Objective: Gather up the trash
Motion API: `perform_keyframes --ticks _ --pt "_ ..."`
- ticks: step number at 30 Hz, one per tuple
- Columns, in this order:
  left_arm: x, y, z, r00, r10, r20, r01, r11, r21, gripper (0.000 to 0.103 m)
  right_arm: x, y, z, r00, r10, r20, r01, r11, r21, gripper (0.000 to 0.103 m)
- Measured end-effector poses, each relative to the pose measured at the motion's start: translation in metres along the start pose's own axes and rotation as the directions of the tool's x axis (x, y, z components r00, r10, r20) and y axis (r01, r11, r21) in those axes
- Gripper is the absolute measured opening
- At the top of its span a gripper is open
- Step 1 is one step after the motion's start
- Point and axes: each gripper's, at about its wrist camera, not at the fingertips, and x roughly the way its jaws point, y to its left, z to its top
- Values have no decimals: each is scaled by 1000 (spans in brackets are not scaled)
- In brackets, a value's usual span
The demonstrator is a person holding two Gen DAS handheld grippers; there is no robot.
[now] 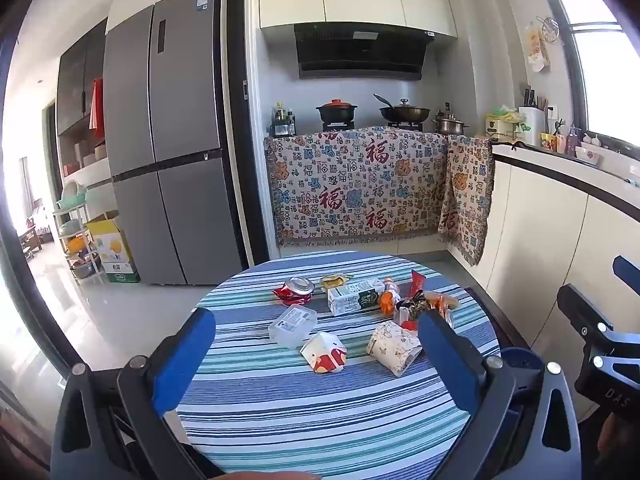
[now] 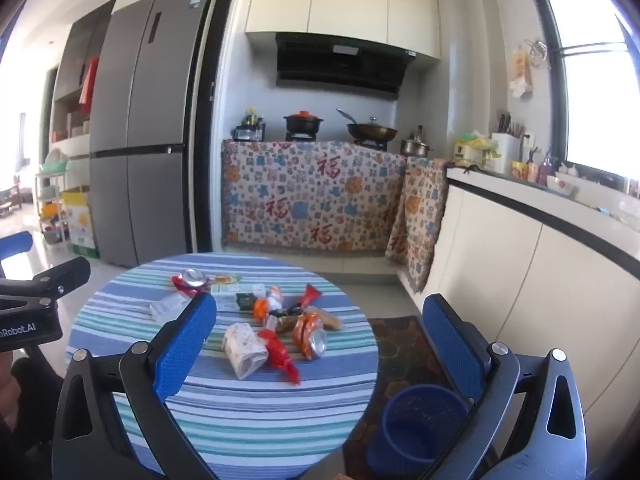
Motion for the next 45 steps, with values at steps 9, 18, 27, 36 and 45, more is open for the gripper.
perform_keyframes --ticks 9,18,27,36,45 --pt "-11 0 1 999 -20 -31 20 1000 -22 103 0 -8 2 1000 15 -2 -15 1000 17 103" --pt "-13 13 4 999 -35 -22 34 998 -55 103 -5 -7 -6 1000 3 17 -4 999 33 103" --pt "-7 12 -2 999 -39 -34 37 998 -55 103 -4 -7 -7 1000 8 14 -9 999 37 103" --pt "-7 10 -3 999 -38 -32 36 998 -57 103 -5 -7 -7 999 11 30 -12 999 33 103" --pt "-8 9 -5 999 -30 -29 28 998 -56 103 -5 -6 -9 999 19 32 -20 999 30 103"
